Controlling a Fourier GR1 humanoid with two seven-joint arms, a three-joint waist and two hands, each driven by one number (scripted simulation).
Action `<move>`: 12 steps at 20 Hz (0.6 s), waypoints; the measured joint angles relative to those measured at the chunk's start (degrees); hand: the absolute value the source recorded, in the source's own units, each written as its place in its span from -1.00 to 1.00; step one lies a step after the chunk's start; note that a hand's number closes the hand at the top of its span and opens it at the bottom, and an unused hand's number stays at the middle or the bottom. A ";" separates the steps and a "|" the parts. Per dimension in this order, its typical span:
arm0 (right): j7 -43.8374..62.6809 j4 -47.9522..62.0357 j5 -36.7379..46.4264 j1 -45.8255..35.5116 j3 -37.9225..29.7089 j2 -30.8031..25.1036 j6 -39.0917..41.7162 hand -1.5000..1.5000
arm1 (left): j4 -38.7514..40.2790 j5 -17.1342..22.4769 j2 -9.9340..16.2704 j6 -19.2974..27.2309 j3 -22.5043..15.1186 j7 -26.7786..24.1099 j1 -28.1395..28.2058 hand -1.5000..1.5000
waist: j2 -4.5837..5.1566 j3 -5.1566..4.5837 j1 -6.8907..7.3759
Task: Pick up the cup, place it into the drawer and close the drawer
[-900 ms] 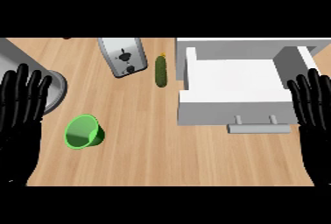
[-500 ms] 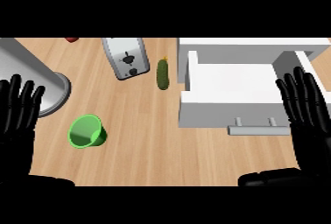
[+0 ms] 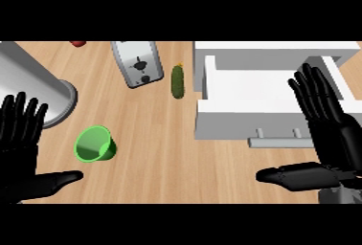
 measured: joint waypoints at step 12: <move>-0.87 3.13 -1.32 -3.93 -3.26 -1.39 2.24 -1.00 | 21.70 -2.67 1.23 -2.23 4.00 -11.68 -2.31 -1.00 | -0.03 0.00 -0.19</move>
